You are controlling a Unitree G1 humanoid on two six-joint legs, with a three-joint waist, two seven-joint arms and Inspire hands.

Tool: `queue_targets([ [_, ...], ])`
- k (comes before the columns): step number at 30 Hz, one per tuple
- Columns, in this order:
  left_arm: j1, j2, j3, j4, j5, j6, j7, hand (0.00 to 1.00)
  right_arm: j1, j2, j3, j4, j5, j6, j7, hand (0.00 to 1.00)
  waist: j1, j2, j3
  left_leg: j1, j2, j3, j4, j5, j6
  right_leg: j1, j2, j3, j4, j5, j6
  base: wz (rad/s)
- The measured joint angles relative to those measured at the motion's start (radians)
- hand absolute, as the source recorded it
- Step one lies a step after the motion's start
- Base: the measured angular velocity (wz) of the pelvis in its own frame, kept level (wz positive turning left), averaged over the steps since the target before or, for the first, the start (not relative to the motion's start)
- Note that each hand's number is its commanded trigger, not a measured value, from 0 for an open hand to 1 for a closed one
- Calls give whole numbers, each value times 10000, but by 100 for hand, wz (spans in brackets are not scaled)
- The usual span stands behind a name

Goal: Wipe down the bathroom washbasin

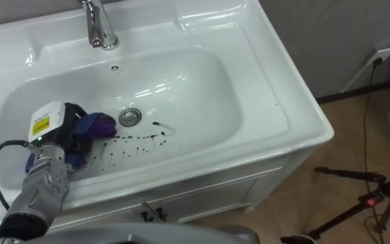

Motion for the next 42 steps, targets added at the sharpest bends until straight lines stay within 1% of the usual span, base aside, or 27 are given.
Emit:
queue_targets([
  [2, -39, -1, 56, 60, -20, 10, -9, 100, 32, -10, 0, -71, -21, 112, -2, 0, -7, -10, -6, 1, 21, 16, 1, 0, 0, -10, 9, -20, 1, 19, -23, -3],
  [4, -104, -3, 96, 160, -155, 19, -8, 100, 29, -9, 1, -112, 8, 134, -17, 0, -8, -13, -9, -4, 43, 45, 2, 1, -2, -20, 20, -26, 14, 31, -42, 0],
  [7, -153, -4, 159, 231, -664, 29, -19, 100, -46, -10, 5, -132, 68, 137, -129, 0, -5, 1, -23, -21, 66, 58, 7, 3, -4, -45, 34, -23, 32, 31, -52, 0],
  [9, -157, -13, 157, 213, -1001, 62, -61, 100, -83, -3, 10, -130, 60, 157, -232, 0, -5, -9, -50, -21, 69, 57, 12, 3, -5, -37, 36, -25, 41, 27, -58, 0],
  [12, -159, -17, 167, 212, -1058, 67, -148, 100, -157, 7, 28, -129, 66, 346, -234, 0, -1, -33, -74, -16, 67, 55, 11, 3, -6, -9, 34, -30, 48, 21, -64, 0],
  [13, -159, -17, 164, 202, -1119, 71, -170, 100, -160, 8, 28, -129, 69, 357, -236, 0, -1, -39, -77, -18, 67, 55, 11, 3, -6, -6, 32, -33, 50, 21, -64, 0],
  [17, -224, -117, 369, 134, -2216, 91, -385, 100, -150, 47, 22, -130, 53, 354, -316, 0, -7, -69, -89, -19, 64, 57, 12, 3, -6, -24, 19, -47, 67, 17, -60, 0],
  [18, -308, -107, 381, 146, -2636, 82, -447, 100, -153, 59, 24, -130, 37, 349, -343, 0, -4, -67, -88, -43, 64, 58, 17, 2, -8, -27, 15, -55, 68, 17, -59, 0],
  [19, -316, -99, 380, 156, -2817, 67, -486, 100, -156, 64, 24, -130, 29, 345, -346, 0, -3, -67, -88, -56, 63, 58, 24, 1, -9, -32, 13, -57, 69, 18, -58, 4],
  [21, -432, -65, 376, 97, -3387, 18, -758, 100, -166, 74, 24, -139, 24, 332, -346, 0, 3, -65, -87, -96, 61, 58, 43, 1, -9, -65, 7, -81, 67, 26, -45, 7],
  [22, -444, -63, 377, 82, -3487, 16, -826, 100, -170, 75, 27, -142, 21, 331, -343, 0, 5, -64, -87, -98, 63, 59, 44, 1, -9, -72, 5, -95, 67, 27, -44, 6],
  [24, -456, -27, 369, 17, -4139, -18, -1113, 100, -188, 76, 27, -256, 26, 328, -270, 0, 21, -60, -86, -136, 66, 54, 46, 1, -10, -167, -6, -105, 132, 25, -45, 0],
  [25, -466, -23, 368, 15, -4281, -22, -1167, 100, -194, 75, 26, -281, 28, 325, -237, 0, 16, -58, -85, -139, 68, 57, 45, 1, -10, -181, -3, -95, 139, 24, -45, -5],
  [27, -497, -33, 336, 6, -5047, -28, -1520, 100, -226, 76, 32, -314, 37, 312, -137, 0, 16, -55, -82, -141, 67, 85, 50, 1, -10, -218, 7, -43, 171, 21, -45, -5],
  [30, -495, -64, 326, -36, -5710, -48, -1867, 100, -284, 82, 37, -313, 59, 350, 43, 0, 8, -56, -82, -155, 70, 155, 64, 1, -10, -258, 1, -22, 202, 17, -43, -5],
  [34, -470, -131, 262, -256, -6059, -51, -2174, 100, -350, 103, 40, -312, 79, 356, 132, 0, -7, -74, -73, -280, 77, 162, 62, 1, -11, -427, -24, -41, 301, 11, -36, 0],
  [37, -516, -144, -90, -273, -6335, -77, -2265, 100, -354, 109, 55, -312, 87, 355, 97, 0, -20, -75, -70, -299, 76, 163, 61, 1, -11, -432, -57, -91, 301, 1, -17, 3],
  [39, -582, -236, -198, -272, -6332, -85, -2413, 100, -367, 137, 78, -312, 120, 348, 45, 0, -9, -84, -66, -313, 75, 163, 60, 1, -10, -443, -82, -112, 312, -13, 6, 4],
  [42, -671, -223, -389, -273, -6322, -139, -2537, 100, -392, 136, 461, -310, 167, 348, -55, 0, -3, -101, -52, -366, 57, 163, 59, 2, -10, -511, -114, -142, 336, -21, 22, 0],
])
